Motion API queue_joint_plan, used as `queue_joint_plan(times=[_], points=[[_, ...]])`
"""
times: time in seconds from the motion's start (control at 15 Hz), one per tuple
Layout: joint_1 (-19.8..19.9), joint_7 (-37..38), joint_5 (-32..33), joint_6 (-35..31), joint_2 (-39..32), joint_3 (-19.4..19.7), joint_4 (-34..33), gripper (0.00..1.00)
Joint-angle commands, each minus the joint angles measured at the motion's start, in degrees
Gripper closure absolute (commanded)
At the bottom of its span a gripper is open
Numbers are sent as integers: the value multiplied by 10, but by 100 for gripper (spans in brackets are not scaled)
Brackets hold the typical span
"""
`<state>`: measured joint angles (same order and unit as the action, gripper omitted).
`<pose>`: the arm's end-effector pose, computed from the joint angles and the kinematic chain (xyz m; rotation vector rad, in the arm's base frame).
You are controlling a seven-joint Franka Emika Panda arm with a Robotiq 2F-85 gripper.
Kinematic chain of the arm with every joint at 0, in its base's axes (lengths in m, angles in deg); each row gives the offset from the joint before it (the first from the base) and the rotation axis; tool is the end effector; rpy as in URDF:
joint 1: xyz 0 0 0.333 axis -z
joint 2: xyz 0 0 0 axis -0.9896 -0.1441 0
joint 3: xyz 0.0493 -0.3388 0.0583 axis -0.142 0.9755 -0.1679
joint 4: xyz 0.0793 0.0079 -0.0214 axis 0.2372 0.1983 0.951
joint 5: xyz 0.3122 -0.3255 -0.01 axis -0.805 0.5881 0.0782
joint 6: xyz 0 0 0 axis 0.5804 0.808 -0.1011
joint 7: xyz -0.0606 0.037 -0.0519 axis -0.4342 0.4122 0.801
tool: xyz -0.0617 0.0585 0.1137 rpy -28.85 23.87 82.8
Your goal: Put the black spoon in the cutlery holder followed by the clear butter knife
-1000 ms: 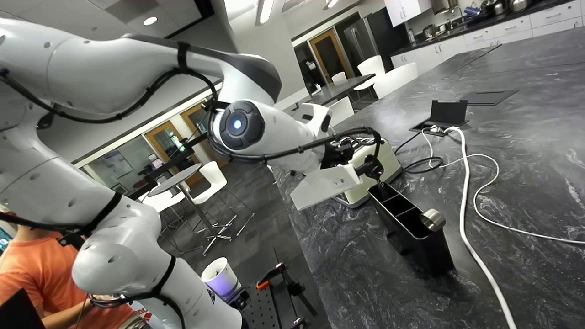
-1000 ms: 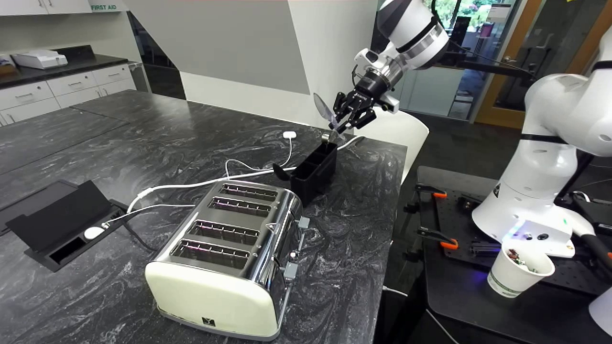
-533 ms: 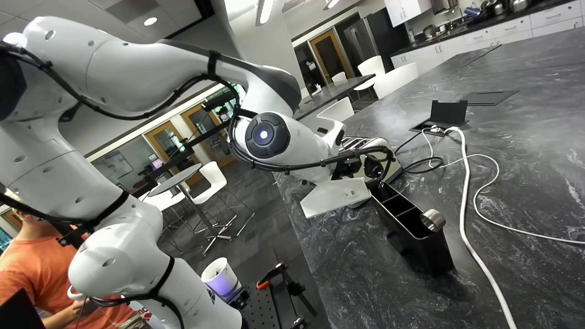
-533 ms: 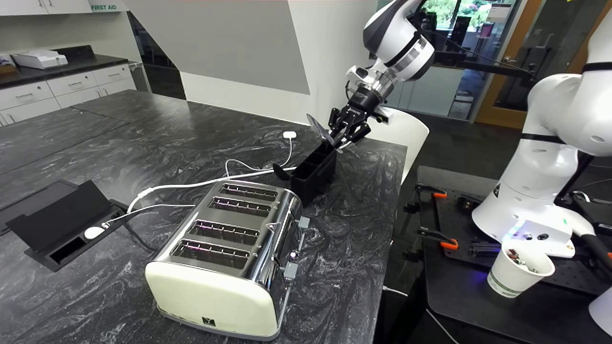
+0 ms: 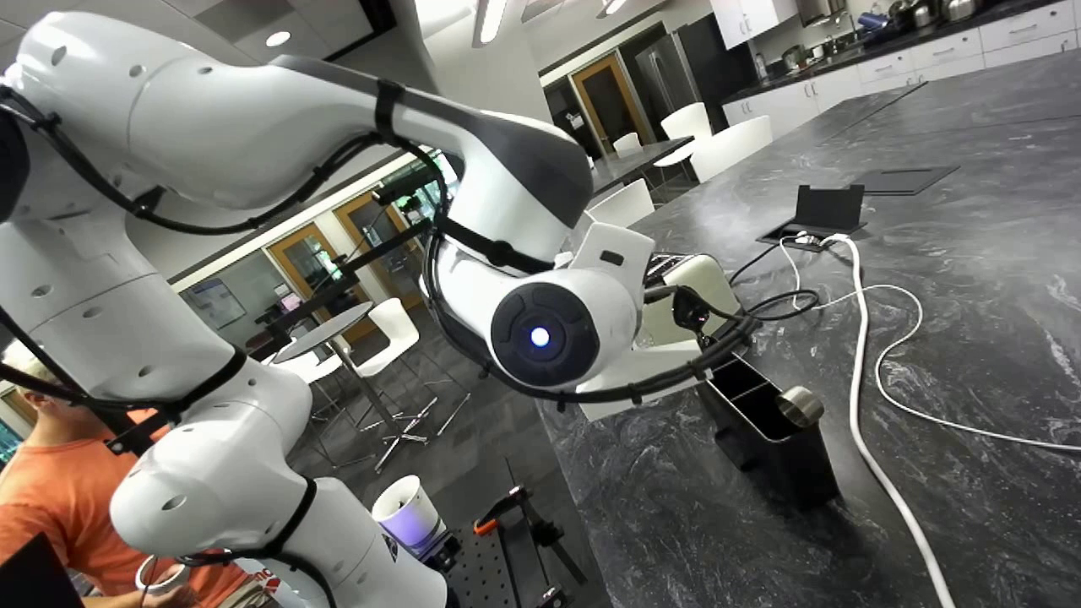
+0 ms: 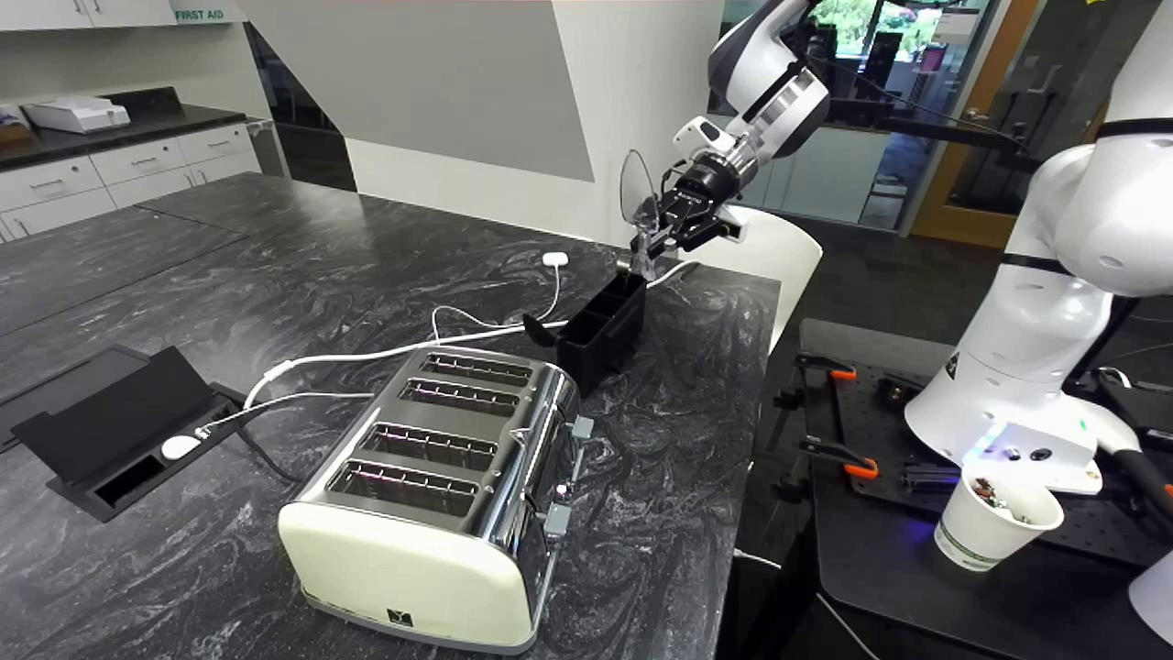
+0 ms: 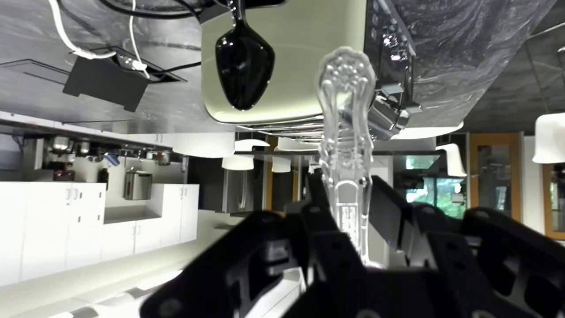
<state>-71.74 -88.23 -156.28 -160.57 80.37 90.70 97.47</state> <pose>0.4600 -0.1151 0.2428 -1.9257 -1.2103 -1.2881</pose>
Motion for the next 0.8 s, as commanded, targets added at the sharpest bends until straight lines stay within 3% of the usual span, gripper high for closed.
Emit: queue_joint_plan(times=[0.0,0.73], points=[[29,-35,-63,57,-69,1,-37,93],[24,-36,-203,21,-159,-10,-85,93]])
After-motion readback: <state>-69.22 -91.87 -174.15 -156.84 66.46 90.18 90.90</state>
